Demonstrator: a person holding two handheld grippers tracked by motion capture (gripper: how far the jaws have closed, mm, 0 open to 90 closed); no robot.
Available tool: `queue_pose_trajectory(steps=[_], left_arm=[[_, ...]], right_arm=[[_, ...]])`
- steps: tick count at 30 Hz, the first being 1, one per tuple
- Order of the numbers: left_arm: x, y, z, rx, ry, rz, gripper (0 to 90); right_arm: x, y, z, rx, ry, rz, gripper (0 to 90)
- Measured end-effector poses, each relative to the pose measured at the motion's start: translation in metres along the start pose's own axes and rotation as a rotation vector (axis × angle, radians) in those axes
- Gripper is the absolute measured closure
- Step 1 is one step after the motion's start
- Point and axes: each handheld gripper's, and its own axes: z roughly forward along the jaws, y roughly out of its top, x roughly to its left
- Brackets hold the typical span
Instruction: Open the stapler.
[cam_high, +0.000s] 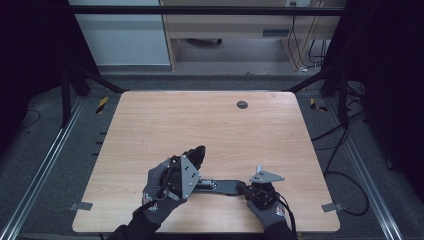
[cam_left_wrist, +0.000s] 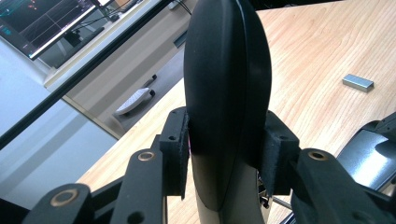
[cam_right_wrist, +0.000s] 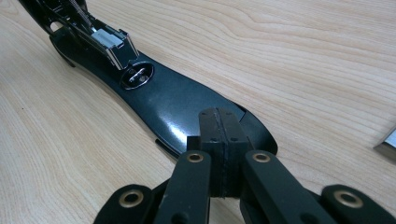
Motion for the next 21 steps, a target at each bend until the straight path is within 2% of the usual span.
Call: queue_pose_trajectory(steps=[21], left_arm=[[0.013, -0.010, -0.008, -0.032, -0.003, -0.080, 58.9]], right_arm=[[0.000, 0.000, 0.000, 0.000, 0.002, -0.004, 90.0]])
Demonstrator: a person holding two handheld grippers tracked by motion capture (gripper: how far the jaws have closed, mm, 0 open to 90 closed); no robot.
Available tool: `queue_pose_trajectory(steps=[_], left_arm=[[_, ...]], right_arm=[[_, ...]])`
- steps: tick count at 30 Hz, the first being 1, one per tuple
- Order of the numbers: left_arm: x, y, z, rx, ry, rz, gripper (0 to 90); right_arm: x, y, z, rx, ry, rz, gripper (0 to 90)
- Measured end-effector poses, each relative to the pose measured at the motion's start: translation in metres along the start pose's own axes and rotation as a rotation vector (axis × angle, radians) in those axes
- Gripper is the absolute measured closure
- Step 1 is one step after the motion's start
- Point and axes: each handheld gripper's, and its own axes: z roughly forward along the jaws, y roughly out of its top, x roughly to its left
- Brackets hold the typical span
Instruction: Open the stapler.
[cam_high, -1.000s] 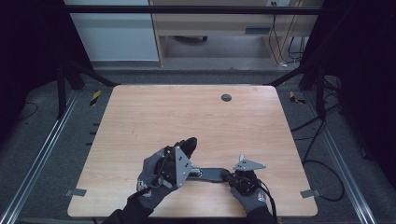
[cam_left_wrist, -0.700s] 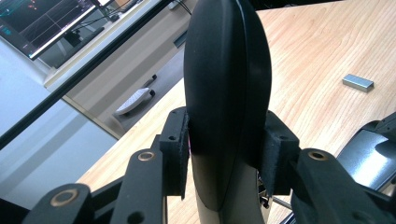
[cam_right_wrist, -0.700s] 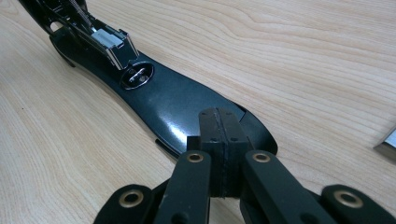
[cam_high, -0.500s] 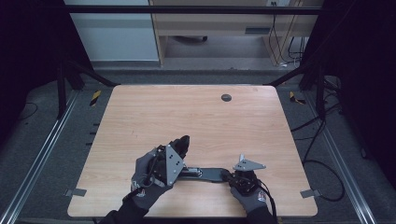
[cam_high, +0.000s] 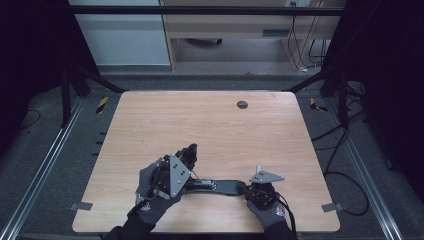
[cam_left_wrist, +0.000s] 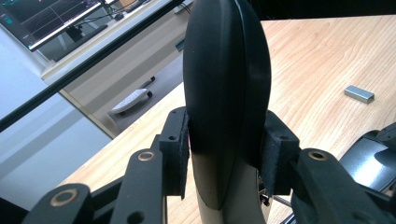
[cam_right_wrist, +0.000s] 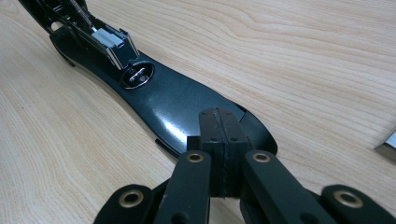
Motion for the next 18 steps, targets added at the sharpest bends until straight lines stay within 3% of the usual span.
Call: queue_pose_trajectory(steps=[18], left_arm=[[0.0098, -0.0053, -0.0065, -0.009, -0.011, -0.037, 58.4]], right_arm=[[0.0003, 0.0002, 0.0005, 0.000, 0.005, -0.004, 90.0]])
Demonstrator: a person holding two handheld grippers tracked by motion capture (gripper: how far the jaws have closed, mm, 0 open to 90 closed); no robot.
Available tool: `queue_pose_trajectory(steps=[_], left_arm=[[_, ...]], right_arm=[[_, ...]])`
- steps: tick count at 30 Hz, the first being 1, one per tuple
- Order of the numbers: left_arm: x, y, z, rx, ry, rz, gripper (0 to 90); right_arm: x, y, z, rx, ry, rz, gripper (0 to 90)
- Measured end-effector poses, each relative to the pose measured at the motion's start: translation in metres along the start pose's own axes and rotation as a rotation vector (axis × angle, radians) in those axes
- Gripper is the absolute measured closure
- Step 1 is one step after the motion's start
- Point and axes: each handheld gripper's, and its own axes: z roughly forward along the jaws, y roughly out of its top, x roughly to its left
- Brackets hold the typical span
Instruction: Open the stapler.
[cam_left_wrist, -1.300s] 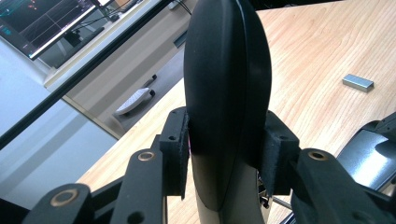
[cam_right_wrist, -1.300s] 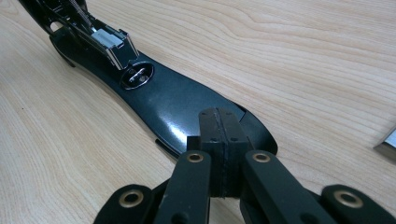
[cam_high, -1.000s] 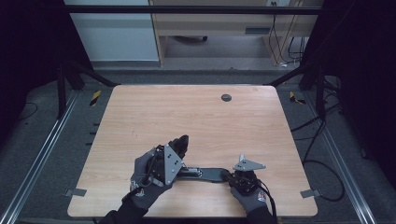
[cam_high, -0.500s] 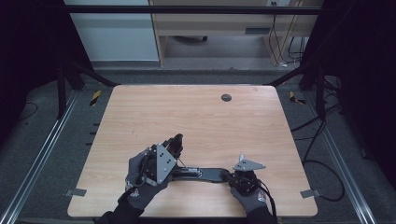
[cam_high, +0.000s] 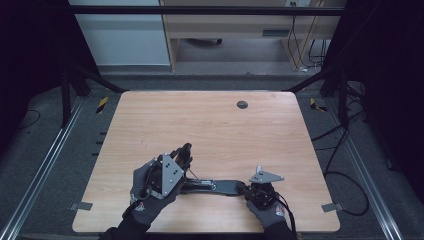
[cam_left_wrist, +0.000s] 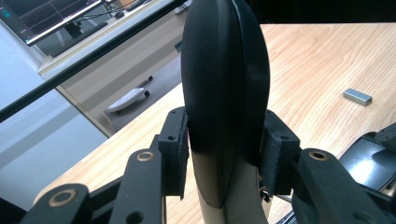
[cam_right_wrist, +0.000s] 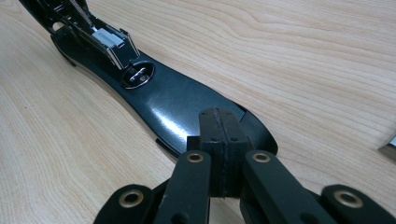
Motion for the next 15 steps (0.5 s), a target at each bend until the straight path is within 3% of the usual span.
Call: queue_pose_trajectory(steps=[11, 15], left_arm=[[0.007, -0.003, -0.005, 0.005, 0.008, -0.016, 58.0], [0.018, -0.009, -0.010, 0.004, 0.009, -0.067, 57.5]], right_arm=[[0.001, 0.000, 0.000, 0.000, 0.002, 0.004, 90.0], [0.000, 0.000, 0.000, 0.000, 0.002, 0.002, 90.0]])
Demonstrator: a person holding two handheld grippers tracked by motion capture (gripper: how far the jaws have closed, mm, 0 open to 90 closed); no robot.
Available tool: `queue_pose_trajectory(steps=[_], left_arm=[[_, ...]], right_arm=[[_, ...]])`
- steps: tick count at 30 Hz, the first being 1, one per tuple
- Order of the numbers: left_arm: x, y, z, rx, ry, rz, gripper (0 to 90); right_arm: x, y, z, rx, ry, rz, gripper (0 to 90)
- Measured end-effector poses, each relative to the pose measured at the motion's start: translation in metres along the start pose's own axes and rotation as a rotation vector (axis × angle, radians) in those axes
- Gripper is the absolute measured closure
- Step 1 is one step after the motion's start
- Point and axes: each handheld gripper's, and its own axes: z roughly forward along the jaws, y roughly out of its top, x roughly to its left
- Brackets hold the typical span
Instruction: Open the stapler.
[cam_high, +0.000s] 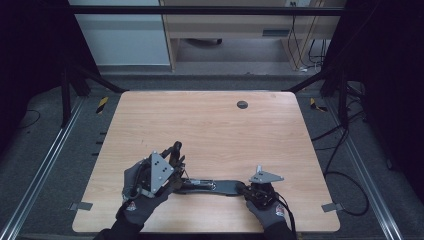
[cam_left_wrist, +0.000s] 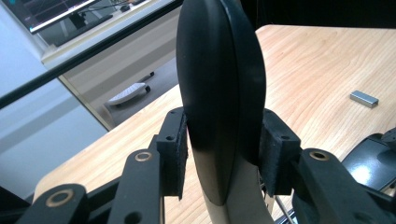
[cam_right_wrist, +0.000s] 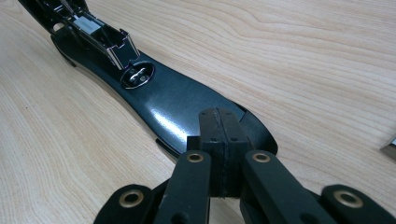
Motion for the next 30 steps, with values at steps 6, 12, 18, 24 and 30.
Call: queue_pose_trajectory(steps=[6, 12, 18, 24, 30], left_arm=[[0.010, -0.007, -0.006, -0.009, 0.003, -0.031, 56.7], [0.014, -0.010, -0.010, -0.009, 0.003, -0.041, 56.2], [0.018, -0.013, -0.013, -0.014, -0.003, -0.047, 55.7], [0.021, -0.015, -0.016, -0.013, -0.004, -0.056, 55.5], [0.024, -0.018, -0.018, -0.014, -0.004, -0.074, 55.3]], right_arm=[[0.000, 0.000, 0.000, 0.000, 0.000, 0.002, 90.0], [0.000, 0.000, 0.000, 0.001, 0.004, 0.002, 90.0], [0.000, 0.000, 0.000, 0.001, 0.003, 0.001, 90.0], [0.000, 0.001, -0.001, 0.003, 0.003, 0.003, 90.0], [0.000, 0.001, -0.001, 0.002, 0.005, 0.003, 90.0]])
